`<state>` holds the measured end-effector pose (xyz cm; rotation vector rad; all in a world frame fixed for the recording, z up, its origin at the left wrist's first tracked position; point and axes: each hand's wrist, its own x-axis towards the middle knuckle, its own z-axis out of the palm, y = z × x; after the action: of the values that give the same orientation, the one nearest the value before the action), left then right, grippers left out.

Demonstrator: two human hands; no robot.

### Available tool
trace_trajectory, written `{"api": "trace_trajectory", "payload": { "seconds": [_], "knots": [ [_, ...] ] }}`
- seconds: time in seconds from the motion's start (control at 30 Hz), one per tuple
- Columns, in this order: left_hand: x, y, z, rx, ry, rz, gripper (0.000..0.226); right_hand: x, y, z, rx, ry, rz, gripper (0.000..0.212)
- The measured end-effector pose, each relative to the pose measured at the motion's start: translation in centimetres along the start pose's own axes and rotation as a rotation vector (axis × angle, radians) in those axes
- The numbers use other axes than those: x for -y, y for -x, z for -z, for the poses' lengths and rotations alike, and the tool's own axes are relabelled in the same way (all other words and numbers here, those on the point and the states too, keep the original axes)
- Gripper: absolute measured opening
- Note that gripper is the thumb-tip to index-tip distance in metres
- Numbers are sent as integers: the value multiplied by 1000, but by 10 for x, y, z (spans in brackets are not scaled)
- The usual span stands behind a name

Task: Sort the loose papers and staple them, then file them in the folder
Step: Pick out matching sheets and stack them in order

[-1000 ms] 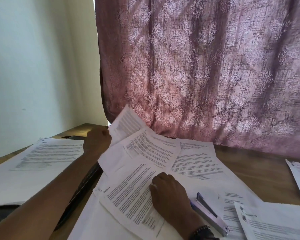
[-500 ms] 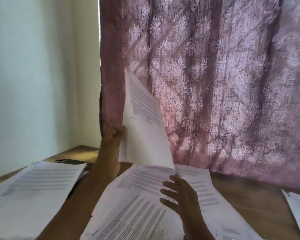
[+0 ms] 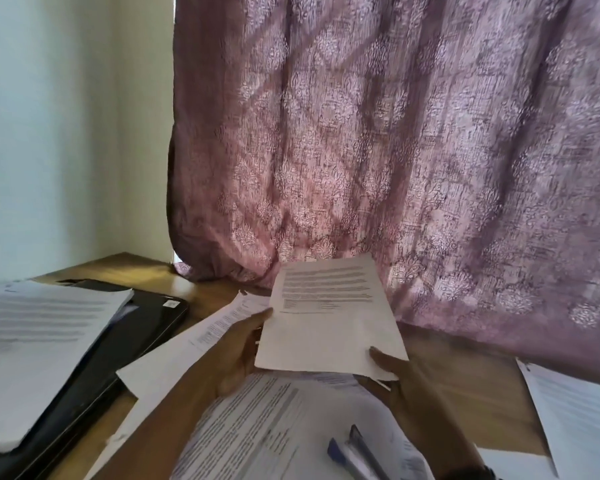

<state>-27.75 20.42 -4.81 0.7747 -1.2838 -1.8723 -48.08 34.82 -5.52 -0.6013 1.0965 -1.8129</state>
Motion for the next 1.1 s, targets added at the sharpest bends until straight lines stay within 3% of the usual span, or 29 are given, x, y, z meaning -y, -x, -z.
{"api": "trace_trajectory", "payload": {
  "seconds": [0.1, 0.17, 0.33, 0.5, 0.63, 0.77, 0.9, 1.07, 1.1],
  "knots": [
    [3, -3, 5, 16, 28, 4, 42, -2, 0, 1, 72, 83, 4, 42],
    [5, -4, 7, 3, 25, -52, 31, 0, 0, 2, 87, 113, -10, 37],
    [1, 0, 5, 42, 31, -204, 32, 4, -3, 12, 82, 196, 48, 40],
    [12, -12, 12, -192, -248, -267, 19, 4, -3, 13, -123, 403, 201, 24],
    [11, -13, 10, -242, -338, -345, 25, 2, -7, 11, -187, 470, 290, 18],
    [9, -11, 8, -204, -336, -334, 31, 3, -2, 4, -50, 551, 260, 26],
    [10, -13, 4, -173, -325, -281, 24, -4, -1, 0, 10, 758, 353, 33],
    [16, -12, 10, -136, -333, -238, 12, -3, -6, -2, 1, 860, 381, 14],
    [14, -11, 9, -150, -346, -244, 12, -3, -8, -1, -33, 890, 378, 20]
  ]
}}
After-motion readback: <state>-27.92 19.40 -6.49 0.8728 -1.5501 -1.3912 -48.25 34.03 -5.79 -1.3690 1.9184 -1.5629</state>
